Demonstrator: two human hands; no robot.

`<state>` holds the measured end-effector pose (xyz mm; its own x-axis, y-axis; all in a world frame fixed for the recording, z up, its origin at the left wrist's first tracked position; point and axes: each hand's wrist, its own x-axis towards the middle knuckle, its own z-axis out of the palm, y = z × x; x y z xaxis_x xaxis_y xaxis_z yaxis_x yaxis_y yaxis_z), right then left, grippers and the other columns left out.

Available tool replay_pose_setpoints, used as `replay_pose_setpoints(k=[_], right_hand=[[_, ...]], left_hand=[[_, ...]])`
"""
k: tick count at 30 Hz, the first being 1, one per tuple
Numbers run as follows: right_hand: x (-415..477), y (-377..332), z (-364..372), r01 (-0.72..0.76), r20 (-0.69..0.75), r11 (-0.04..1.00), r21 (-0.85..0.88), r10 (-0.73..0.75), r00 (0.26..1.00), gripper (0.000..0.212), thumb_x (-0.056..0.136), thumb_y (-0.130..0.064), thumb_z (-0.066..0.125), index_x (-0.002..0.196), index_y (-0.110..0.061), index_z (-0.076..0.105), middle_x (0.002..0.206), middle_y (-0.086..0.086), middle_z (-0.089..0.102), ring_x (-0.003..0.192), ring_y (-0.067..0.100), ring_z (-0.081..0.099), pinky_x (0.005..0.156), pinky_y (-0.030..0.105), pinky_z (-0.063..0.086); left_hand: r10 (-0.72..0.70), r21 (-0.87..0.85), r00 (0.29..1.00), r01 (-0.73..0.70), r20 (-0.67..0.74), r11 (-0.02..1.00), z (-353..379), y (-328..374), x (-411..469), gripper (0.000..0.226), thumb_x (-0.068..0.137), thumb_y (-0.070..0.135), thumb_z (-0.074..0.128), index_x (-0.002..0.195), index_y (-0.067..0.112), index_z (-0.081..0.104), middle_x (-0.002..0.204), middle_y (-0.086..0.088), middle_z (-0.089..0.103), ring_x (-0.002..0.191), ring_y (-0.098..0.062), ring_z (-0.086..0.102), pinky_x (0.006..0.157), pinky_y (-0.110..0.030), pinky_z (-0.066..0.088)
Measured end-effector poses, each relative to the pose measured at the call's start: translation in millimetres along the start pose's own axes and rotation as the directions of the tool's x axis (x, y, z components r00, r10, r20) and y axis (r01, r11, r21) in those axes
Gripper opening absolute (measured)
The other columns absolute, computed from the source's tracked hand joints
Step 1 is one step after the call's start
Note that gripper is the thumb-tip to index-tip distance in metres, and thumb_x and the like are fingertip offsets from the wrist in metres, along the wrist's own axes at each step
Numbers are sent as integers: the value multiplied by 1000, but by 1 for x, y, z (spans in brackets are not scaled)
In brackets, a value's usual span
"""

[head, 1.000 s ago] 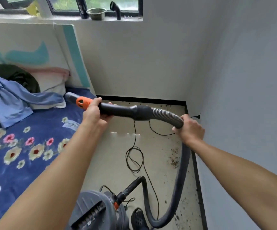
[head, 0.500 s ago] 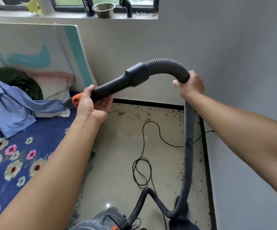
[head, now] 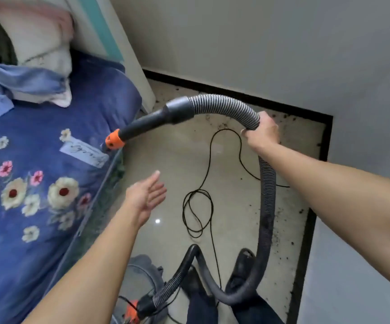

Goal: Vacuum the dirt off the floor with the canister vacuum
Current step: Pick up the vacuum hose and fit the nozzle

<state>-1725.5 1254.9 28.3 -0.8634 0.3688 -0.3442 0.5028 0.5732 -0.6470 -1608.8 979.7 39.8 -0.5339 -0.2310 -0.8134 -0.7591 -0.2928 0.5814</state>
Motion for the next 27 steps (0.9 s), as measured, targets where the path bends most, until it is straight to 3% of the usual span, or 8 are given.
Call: replay_pose_setpoints(k=[3,5,9,13,17,21,24,27], right_hand=[[36,36,43,30,6,992,-125,-29,1000,32,90,-18,68,118,-19,54,99,-1,57,92,20,52,76,29,41],[56,63,77,37,17,983,-180,-34,999,35,89,-19,69,121,-18,54,101,-1,57,95,21,53,80,32,44],[93,128,161,24,47,968,-248,-13,999,42,88,-21,71,126,-16,54,111,4,60,108,25,59,88,35,47],[127,184,235,34,76,958,-286,-12,997,48,89,-20,72,132,-15,52,125,6,60,114,24,57,86,31,45],[132,217,266,80,173,948,-307,-27,985,60,90,-15,66,145,-14,42,141,10,52,127,27,52,104,34,45],[59,247,263,199,227,883,-426,-108,968,52,90,-12,61,141,-15,49,136,12,54,124,29,52,102,34,40],[-38,257,257,311,271,926,-214,-250,929,19,90,-15,62,107,-18,69,101,2,67,95,21,62,86,36,48],[-128,262,259,-27,527,999,-29,38,849,22,94,-25,62,73,-24,66,71,-5,68,69,16,65,63,30,50]], left_hand=[[-118,486,990,143,-81,862,-7,-105,63,39,81,19,77,110,2,57,102,-16,63,84,-23,58,74,-34,49],[-180,706,977,208,-115,677,-16,-173,96,48,78,24,80,114,4,56,109,-12,62,92,-23,57,80,-32,47],[-296,876,949,231,-107,424,-35,-287,154,64,80,42,73,127,5,50,123,-11,57,111,-27,55,93,-32,45],[-424,922,904,204,-49,328,-39,-357,198,29,79,32,73,76,18,48,93,-6,55,87,-23,54,75,-27,44],[-524,817,852,302,0,491,-52,-403,232,51,39,18,72,85,-1,61,75,-19,66,63,-32,64,64,-43,59],[-423,666,905,345,-48,662,-56,-382,229,28,61,7,76,83,-6,65,64,-19,65,50,-25,58,54,-38,52],[-348,584,938,286,-7,760,-59,-350,213,11,71,-3,70,76,-1,59,55,-14,58,42,-20,50,47,-28,43],[-236,452,970,237,-59,860,-65,-315,204,13,74,-9,64,81,1,57,59,-13,55,41,-18,48,40,-22,40]])
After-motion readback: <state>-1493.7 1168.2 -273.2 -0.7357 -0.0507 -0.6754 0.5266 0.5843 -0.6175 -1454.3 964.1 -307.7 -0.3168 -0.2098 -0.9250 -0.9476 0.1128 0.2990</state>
